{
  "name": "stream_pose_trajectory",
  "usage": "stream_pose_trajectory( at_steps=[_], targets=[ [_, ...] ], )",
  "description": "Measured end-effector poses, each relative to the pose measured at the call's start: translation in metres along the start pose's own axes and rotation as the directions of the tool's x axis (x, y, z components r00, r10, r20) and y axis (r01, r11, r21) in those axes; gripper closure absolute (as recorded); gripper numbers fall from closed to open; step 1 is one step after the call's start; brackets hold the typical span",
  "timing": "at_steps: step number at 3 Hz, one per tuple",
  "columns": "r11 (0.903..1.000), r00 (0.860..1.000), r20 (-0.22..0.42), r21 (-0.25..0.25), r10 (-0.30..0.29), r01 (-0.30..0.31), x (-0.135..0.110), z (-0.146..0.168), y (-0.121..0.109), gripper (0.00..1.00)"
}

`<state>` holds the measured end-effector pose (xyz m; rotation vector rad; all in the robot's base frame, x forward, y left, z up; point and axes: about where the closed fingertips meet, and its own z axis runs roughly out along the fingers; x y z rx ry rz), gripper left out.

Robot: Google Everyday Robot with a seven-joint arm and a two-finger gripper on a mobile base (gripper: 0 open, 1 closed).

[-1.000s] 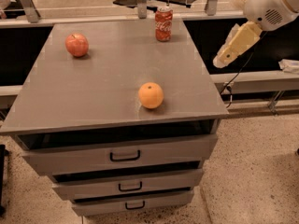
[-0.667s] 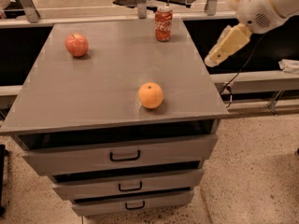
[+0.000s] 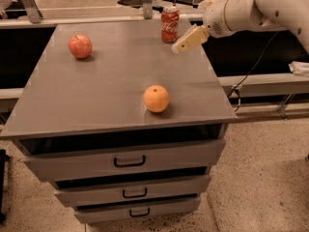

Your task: Move coke can near orange

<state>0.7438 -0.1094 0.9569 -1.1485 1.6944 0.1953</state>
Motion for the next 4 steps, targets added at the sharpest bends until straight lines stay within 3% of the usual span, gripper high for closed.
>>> stream_pose_trajectory(
  at_steps=[1, 2, 3, 4],
  targets=[
    [0.9975, 0.993, 0.104, 0.028, 0.061, -0.064, 0.002, 0.039, -0.034, 0.00],
    [0.9886, 0.969, 0.205, 0.036, 0.136, -0.146, 0.001, 0.068, -0.063, 0.00],
    [0.9760, 0.945, 0.257, 0.031, 0.201, -0.216, 0.001, 0.091, -0.081, 0.00],
    [0.9659, 0.943, 0.228, 0.039, 0.241, -0.256, 0.002, 0.110, -0.087, 0.00]
  ],
)
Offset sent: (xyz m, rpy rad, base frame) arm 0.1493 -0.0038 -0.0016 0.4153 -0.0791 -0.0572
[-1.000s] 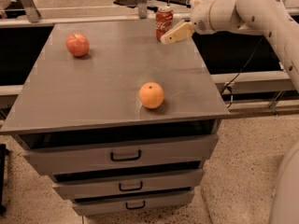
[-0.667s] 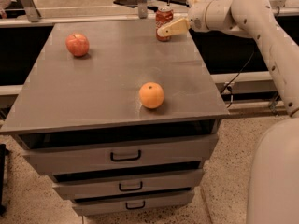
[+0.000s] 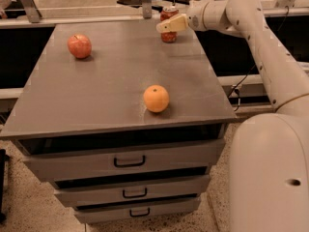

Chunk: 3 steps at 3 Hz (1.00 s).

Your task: Move coke can near orange

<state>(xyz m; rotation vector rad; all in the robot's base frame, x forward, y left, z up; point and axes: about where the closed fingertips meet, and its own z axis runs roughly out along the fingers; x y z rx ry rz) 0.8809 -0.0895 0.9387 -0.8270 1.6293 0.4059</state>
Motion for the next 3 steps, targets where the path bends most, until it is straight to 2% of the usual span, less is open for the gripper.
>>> stream_pose_trajectory(
  at_steps=[1, 2, 3],
  targets=[
    [0.9991, 0.997, -0.062, 0.016, 0.039, -0.038, 0.013, 0.016, 0.000, 0.00],
    [0.9968, 0.992, -0.099, 0.024, 0.078, -0.076, 0.026, 0.028, -0.001, 0.00],
    [0.9945, 0.989, -0.109, 0.024, 0.104, -0.102, 0.032, 0.038, -0.003, 0.16]
  ],
)
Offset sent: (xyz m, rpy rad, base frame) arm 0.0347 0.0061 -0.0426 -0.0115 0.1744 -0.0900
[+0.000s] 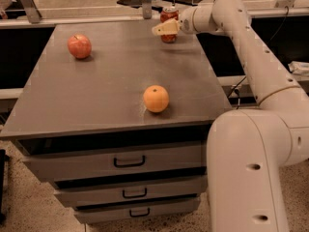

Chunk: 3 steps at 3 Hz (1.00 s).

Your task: Move coke can near orange

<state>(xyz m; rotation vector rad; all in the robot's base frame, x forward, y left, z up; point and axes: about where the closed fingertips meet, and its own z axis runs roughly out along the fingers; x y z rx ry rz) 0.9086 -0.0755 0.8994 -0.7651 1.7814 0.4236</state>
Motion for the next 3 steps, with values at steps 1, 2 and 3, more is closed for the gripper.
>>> stream_pose_trajectory(
  at_steps=[1, 2, 3],
  targets=[
    [1.0000, 1.000, -0.001, -0.004, 0.006, -0.006, 0.000, 0.006, -0.002, 0.41],
    [0.9999, 1.000, -0.002, -0.005, -0.010, 0.010, -0.002, 0.005, -0.004, 0.64],
    [0.9989, 0.999, 0.016, -0.016, -0.044, 0.044, -0.012, -0.009, -0.003, 0.88]
  ],
)
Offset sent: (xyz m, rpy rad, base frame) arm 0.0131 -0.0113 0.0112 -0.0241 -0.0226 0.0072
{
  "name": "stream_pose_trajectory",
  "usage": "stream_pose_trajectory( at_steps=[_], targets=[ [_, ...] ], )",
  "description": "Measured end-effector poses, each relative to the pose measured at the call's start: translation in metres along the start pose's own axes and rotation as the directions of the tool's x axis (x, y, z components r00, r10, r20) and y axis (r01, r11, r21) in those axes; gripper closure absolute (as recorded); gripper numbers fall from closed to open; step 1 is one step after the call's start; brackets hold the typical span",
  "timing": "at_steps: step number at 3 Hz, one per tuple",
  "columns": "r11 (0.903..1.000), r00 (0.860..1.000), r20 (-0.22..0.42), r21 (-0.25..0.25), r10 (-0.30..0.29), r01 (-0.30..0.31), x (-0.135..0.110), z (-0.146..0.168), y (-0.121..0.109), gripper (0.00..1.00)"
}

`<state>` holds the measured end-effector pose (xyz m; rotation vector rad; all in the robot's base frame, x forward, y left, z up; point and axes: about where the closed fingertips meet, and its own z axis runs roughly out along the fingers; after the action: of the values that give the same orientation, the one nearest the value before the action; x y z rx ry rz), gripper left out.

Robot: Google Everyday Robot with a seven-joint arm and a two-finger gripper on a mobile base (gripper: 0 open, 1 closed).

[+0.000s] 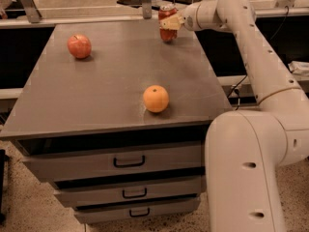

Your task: Move coke can near orange

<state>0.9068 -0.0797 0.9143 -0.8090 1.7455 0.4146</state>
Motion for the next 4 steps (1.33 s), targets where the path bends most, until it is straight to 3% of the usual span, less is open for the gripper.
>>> stream_pose_trajectory(
  at_steps=[1, 2, 3, 4],
  targets=[
    [0.9930, 0.998, 0.022, -0.097, -0.066, 0.068, -0.019, -0.030, 0.027, 1.00],
    [0.9930, 0.998, 0.022, -0.097, -0.066, 0.068, -0.019, -0.030, 0.027, 1.00],
    [0.9877, 0.998, -0.008, -0.144, -0.062, 0.060, -0.009, -0.043, 0.041, 1.00],
    [0.9824, 0.998, -0.007, -0.176, -0.064, 0.062, -0.007, -0.076, 0.055, 1.00]
  ],
)
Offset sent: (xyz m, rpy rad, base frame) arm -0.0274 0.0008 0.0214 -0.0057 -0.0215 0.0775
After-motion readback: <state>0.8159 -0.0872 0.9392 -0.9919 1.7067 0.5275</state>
